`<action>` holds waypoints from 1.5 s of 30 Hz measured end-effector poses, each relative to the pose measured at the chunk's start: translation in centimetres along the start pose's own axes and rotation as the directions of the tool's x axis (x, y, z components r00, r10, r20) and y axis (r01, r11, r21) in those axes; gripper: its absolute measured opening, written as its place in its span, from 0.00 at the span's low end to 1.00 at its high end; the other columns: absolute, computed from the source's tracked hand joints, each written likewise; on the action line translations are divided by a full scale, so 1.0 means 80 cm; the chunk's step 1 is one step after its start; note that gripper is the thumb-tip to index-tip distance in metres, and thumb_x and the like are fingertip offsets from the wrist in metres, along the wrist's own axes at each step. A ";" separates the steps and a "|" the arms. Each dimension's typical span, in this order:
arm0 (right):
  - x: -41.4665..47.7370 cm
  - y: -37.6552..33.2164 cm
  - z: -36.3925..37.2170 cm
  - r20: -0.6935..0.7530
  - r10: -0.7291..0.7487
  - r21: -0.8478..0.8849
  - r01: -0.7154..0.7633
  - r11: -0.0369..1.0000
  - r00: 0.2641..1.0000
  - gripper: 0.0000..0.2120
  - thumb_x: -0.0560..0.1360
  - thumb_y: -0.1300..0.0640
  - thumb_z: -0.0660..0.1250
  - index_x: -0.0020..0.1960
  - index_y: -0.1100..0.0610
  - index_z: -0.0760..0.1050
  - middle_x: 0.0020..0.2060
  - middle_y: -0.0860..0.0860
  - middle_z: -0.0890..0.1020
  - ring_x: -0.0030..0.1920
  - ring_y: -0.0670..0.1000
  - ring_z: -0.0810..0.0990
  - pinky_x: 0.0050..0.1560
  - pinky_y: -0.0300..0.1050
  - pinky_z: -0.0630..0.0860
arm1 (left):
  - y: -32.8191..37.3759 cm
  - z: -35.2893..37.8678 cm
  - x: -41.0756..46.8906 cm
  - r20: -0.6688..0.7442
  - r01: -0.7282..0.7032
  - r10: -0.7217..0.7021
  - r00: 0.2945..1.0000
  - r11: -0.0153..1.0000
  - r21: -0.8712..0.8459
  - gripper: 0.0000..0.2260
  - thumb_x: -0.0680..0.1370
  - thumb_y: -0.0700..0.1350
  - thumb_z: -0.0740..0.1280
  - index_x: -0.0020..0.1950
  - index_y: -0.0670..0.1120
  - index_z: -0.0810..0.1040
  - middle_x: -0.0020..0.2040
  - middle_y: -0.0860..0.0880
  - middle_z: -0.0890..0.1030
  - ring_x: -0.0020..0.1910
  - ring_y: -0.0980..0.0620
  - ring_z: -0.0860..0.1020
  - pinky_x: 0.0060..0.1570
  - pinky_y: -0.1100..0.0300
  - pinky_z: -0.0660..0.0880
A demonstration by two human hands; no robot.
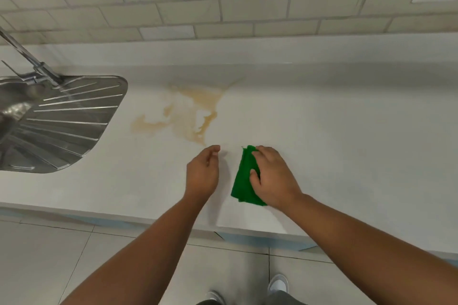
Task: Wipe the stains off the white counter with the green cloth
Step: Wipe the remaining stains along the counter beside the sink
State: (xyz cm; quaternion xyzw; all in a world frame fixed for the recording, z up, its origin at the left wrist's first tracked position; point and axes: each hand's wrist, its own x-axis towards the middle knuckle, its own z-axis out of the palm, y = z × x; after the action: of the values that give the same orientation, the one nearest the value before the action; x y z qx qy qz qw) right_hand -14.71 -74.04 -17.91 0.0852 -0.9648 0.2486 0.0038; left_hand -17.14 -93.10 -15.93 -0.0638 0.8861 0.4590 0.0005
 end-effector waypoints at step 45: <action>0.000 -0.178 0.122 0.162 0.028 -0.309 0.024 0.951 0.986 0.30 0.83 0.49 0.47 0.80 0.59 0.45 0.80 0.54 0.44 0.79 0.53 0.40 0.77 0.48 0.37 | -0.227 -0.221 0.070 0.210 -0.459 0.408 0.888 0.794 0.399 0.17 0.82 0.47 0.59 0.69 0.44 0.75 0.72 0.48 0.71 0.73 0.48 0.65 0.71 0.53 0.62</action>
State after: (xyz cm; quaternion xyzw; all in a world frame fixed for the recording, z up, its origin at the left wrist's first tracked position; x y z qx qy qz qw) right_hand -12.02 -91.05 -19.64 0.1026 -0.9890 0.0865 -0.0626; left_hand -19.64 -118.50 -20.81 0.1689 0.9555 0.2385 -0.0405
